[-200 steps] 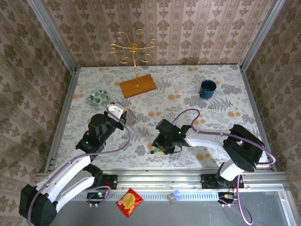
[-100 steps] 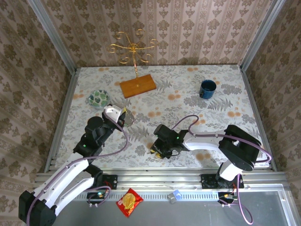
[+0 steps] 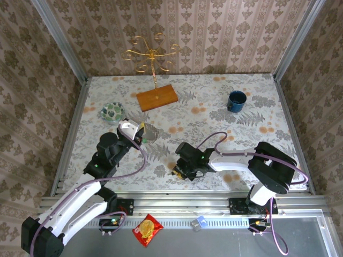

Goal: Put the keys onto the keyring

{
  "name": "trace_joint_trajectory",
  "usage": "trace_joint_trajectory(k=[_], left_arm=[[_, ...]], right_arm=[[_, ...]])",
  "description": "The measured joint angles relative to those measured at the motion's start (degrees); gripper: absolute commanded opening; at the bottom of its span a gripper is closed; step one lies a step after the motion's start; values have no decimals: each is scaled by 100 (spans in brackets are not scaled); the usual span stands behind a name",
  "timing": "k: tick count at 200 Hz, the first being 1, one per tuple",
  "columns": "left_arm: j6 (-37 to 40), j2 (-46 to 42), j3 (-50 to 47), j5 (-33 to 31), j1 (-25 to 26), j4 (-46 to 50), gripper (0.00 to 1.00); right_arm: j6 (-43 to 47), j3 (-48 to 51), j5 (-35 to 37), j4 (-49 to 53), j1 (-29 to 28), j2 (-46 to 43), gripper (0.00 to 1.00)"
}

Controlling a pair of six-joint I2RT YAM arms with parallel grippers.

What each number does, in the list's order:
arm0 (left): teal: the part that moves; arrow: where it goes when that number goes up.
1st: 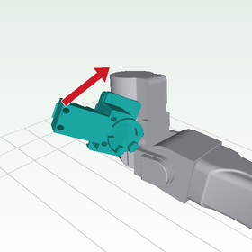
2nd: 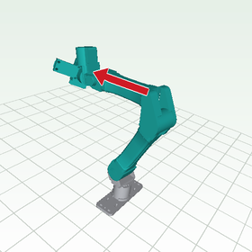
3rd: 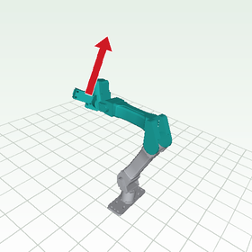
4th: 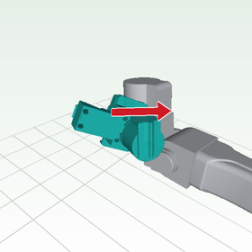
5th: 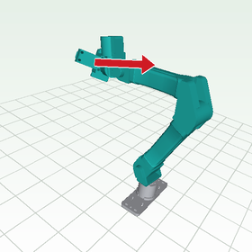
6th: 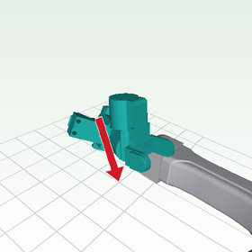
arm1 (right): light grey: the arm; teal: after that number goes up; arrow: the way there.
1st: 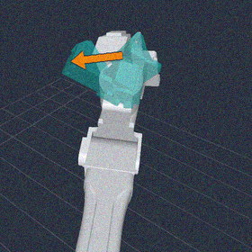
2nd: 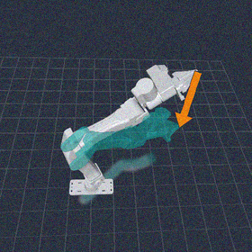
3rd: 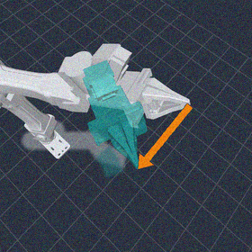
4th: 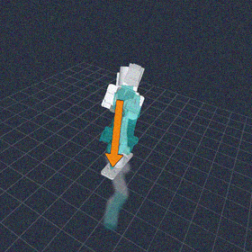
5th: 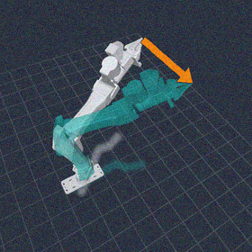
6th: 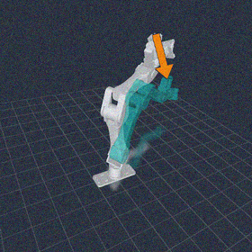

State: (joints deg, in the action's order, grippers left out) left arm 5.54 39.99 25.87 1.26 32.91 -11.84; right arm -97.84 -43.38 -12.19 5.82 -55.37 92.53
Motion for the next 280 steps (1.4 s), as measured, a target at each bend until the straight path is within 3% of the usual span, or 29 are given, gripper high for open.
trace_joint_trajectory(k=[51,84,142,219,280], left_arm=[[0,0,0,26,0,0,0],[0,0,0,39,0,4,0],[50,0,0,173,0,208,0],[474,0,4,697,-2,334,0],[879,188,201,1633,-2,651,0]], right_arm=[[-13,4,2,-59,0,35,12],[-9,28,33,-138,4,37,0],[680,-68,289,636,175,-516,0],[4428,-597,354,1864,1113,-1644,0],[7372,-1224,-111,2273,1766,-1735,0]])
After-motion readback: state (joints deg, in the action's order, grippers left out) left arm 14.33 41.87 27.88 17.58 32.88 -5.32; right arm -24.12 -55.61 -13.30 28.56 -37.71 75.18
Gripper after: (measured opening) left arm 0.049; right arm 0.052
